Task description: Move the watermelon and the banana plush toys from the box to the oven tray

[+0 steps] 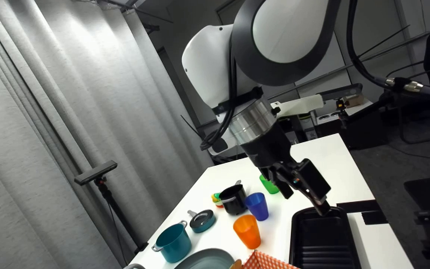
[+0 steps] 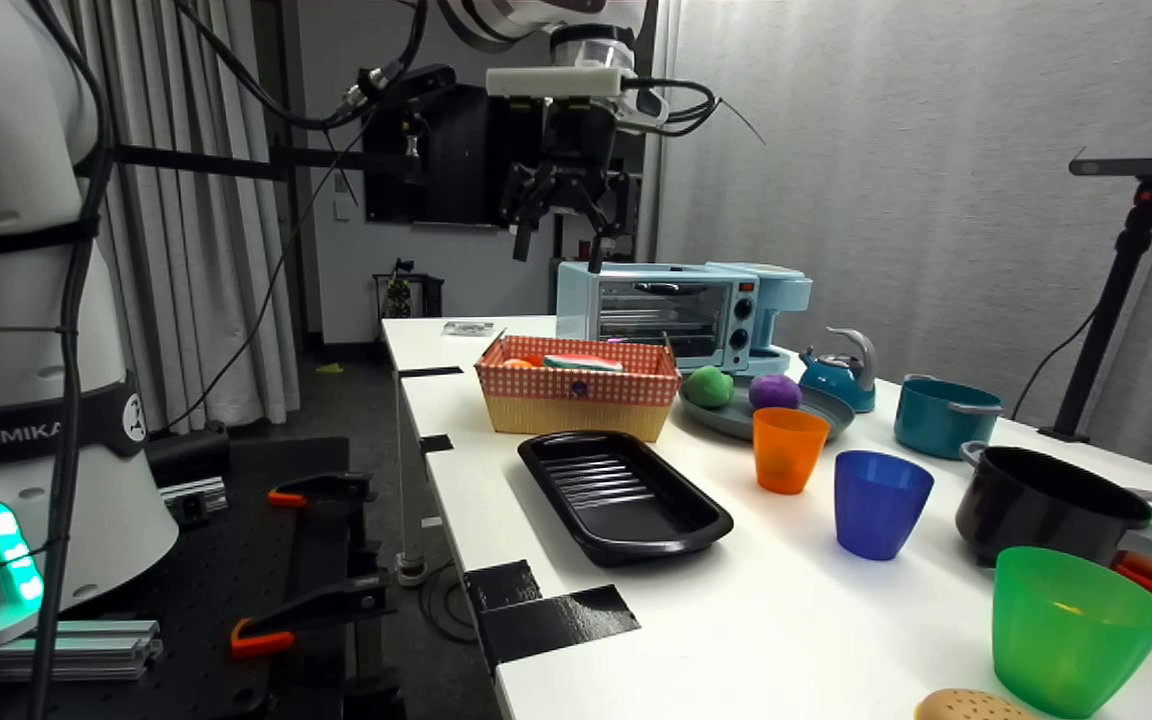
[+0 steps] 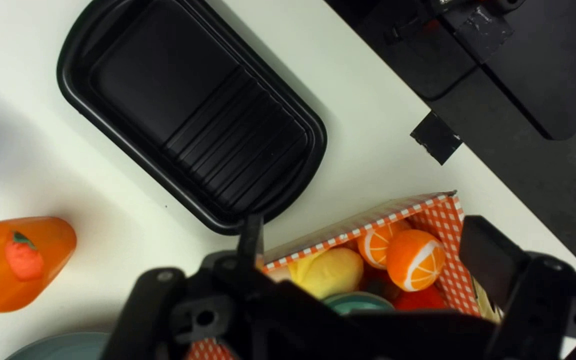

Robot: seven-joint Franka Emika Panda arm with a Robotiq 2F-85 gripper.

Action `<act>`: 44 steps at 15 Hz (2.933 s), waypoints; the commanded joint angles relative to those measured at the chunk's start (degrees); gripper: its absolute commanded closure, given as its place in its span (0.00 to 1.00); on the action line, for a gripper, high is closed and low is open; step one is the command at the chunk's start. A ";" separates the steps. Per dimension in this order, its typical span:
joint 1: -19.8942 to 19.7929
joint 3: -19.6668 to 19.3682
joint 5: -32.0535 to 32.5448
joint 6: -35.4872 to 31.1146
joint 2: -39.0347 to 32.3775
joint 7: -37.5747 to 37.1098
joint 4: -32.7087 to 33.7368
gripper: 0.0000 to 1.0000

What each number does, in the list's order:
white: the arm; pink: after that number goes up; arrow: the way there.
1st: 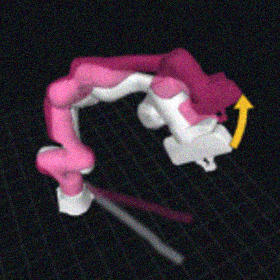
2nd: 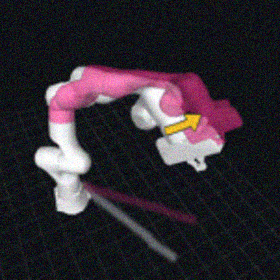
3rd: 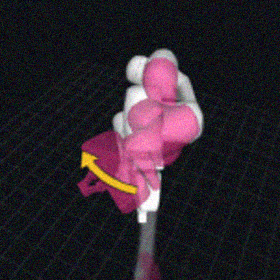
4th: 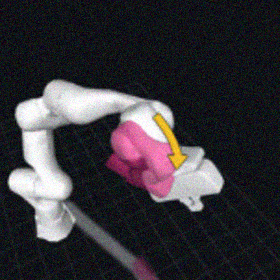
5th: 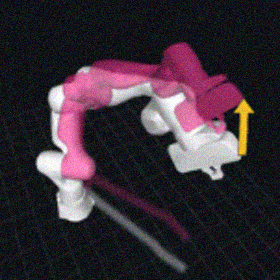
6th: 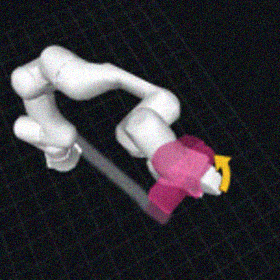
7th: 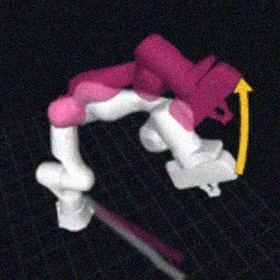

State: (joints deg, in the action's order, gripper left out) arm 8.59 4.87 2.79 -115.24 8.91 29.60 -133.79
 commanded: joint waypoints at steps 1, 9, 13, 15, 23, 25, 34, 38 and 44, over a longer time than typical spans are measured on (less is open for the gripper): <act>1.45 1.08 -1.30 -2.21 -0.18 1.82 0.10 0.00; 4.27 3.87 -1.91 -5.99 -2.41 2.32 0.89 0.00; 4.74 4.88 -2.01 -8.02 -5.24 1.93 2.41 0.00; 4.63 5.29 -2.25 -9.02 -6.86 1.68 3.29 0.00; 4.34 6.94 -3.08 -11.33 -13.40 0.22 6.82 0.00; 4.31 7.51 -2.90 -12.20 -14.71 -0.27 7.31 0.00; 2.76 7.78 -4.51 -15.11 -19.67 -3.24 8.99 0.00; 2.19 7.50 -3.40 -17.17 -22.08 -5.95 9.37 0.00; 2.38 7.00 -1.09 -20.54 -26.59 -10.60 11.16 0.00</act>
State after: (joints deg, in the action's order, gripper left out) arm 11.03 12.18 -0.09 -134.21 -14.66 21.95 -125.25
